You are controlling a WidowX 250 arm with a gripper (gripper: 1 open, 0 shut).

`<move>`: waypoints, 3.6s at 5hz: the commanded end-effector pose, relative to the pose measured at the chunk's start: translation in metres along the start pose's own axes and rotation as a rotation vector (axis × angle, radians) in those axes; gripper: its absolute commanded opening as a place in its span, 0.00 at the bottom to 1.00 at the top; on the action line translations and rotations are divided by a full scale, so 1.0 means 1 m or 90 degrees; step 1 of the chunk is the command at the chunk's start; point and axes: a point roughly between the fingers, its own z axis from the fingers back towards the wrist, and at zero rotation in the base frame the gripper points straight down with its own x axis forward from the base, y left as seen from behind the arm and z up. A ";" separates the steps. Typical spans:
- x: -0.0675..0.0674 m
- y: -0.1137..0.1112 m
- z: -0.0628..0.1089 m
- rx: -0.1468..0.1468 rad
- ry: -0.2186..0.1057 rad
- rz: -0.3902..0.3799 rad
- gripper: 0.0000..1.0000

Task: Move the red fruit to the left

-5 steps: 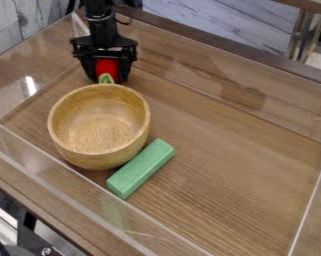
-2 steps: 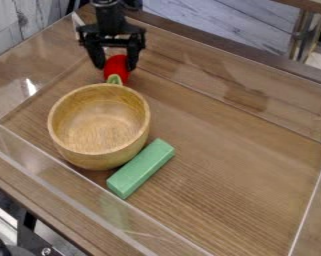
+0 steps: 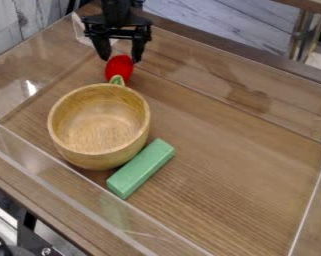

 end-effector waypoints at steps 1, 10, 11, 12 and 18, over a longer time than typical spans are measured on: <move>0.010 0.007 0.013 0.008 -0.050 -0.003 1.00; -0.001 0.011 0.024 0.032 -0.044 -0.099 0.00; -0.002 0.017 0.023 0.028 -0.043 -0.120 0.00; 0.005 0.032 0.024 0.028 -0.046 -0.096 0.00; 0.018 0.071 0.022 0.011 -0.050 -0.104 0.00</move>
